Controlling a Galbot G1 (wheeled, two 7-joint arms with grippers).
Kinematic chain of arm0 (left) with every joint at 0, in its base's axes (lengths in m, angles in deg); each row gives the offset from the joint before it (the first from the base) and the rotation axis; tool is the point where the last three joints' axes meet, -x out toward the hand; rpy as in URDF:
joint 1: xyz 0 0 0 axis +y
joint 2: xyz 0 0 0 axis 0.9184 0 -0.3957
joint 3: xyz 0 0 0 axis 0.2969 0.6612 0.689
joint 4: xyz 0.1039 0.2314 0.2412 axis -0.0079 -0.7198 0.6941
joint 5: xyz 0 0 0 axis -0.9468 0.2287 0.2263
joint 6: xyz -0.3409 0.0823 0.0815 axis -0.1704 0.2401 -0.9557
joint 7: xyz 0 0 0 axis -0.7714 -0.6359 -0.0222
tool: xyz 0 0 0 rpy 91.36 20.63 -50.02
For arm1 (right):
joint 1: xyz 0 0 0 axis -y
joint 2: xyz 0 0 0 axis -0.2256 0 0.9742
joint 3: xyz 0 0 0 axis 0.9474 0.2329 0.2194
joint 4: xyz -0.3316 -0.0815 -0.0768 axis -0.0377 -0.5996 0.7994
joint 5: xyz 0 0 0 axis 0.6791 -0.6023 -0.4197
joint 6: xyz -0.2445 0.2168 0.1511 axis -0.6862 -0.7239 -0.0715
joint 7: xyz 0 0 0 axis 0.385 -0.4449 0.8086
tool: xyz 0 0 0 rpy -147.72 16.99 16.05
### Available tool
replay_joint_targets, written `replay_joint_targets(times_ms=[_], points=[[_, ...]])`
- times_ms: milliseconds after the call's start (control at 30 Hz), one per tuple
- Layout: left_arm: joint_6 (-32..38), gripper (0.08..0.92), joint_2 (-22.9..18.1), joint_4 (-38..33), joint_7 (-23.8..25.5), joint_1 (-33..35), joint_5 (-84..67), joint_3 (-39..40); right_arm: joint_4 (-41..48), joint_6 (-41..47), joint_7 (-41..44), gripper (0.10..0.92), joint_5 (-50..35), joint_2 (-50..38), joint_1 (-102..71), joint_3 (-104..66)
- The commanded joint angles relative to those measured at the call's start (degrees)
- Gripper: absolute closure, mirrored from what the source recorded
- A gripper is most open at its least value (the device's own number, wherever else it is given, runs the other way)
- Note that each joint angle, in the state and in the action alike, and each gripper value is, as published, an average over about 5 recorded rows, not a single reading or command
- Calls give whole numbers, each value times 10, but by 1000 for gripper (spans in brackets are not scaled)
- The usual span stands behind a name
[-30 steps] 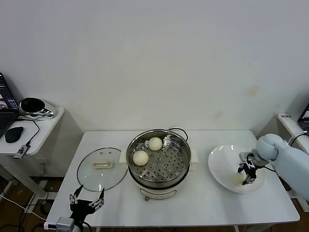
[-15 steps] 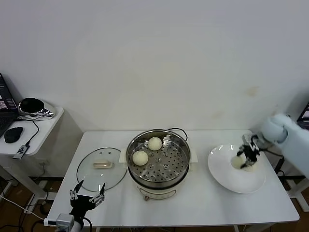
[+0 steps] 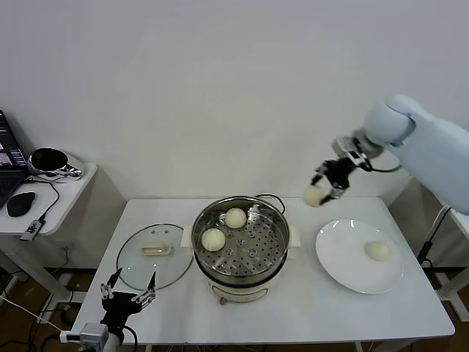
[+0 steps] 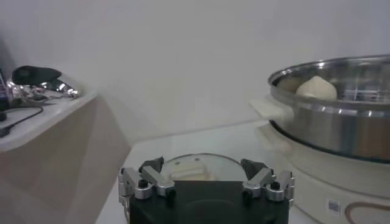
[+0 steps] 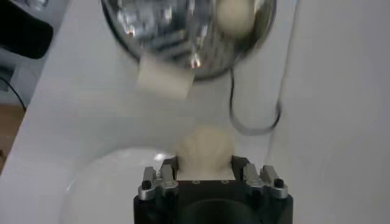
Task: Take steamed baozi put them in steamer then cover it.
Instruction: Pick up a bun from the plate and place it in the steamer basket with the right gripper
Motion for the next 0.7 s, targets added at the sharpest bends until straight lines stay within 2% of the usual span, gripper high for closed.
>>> replay_joint_targets(times_ms=[33,167,533,700], points=[[1,177,-6,-16,-1,6,0,-8,-44,-141,7,474,41,118,46,30],[1,177,-9,-20,-1,8,1,-8,-89,-167,-8,474,62,125,33,52],[3,177,-20,-30,-3,13,0,-10,-113,-295,-26,474,104,140,0,125],[4,177,-21,-30,-4,13,-4,-13,-133,-331,-53,474,177,138,-26,138]])
